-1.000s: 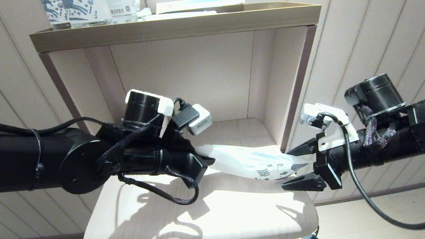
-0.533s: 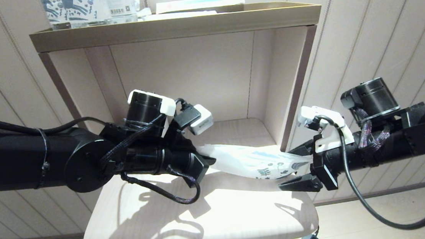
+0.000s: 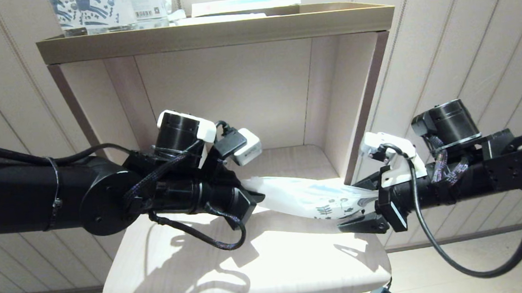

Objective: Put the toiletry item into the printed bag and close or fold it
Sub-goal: Hand it to the other hand

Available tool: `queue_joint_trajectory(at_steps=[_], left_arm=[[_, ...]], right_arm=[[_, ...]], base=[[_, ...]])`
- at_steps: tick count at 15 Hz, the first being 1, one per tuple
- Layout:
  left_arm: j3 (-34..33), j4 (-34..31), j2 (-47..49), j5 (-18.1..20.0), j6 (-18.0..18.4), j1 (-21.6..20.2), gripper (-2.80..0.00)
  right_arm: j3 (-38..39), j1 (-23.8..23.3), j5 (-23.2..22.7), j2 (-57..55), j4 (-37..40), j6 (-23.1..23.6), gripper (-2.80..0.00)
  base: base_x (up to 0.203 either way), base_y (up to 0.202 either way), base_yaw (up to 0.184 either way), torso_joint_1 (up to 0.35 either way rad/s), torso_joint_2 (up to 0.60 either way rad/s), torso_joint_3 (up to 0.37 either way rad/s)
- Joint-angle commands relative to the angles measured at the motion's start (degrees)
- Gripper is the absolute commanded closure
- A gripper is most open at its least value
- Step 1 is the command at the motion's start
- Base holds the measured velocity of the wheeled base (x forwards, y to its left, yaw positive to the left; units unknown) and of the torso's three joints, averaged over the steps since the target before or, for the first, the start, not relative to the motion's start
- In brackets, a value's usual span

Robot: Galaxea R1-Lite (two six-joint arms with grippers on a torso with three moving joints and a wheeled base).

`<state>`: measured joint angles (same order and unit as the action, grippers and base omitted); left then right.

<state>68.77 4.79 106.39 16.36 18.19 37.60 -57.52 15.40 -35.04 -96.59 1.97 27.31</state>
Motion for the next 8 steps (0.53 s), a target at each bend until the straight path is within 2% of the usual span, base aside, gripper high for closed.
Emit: queue_joint_trajectory(at_steps=[1,8], left_arm=[[0.1,0.0,0.0,0.1,0.1,0.0,0.0],[0.1,0.0,0.2,0.1,0.1,0.0,0.0]], right_arm=[[0.0,0.2,-0.4,-1.1,-1.2,0.2,-2.8],[-0.1,0.0,-0.3,-1.3,-1.4,0.3,-2.8]], base=[[0.0,0.0,0.0,0.0,0.0,0.0],[0.0,0.0,0.0,0.0,0.0,0.0]])
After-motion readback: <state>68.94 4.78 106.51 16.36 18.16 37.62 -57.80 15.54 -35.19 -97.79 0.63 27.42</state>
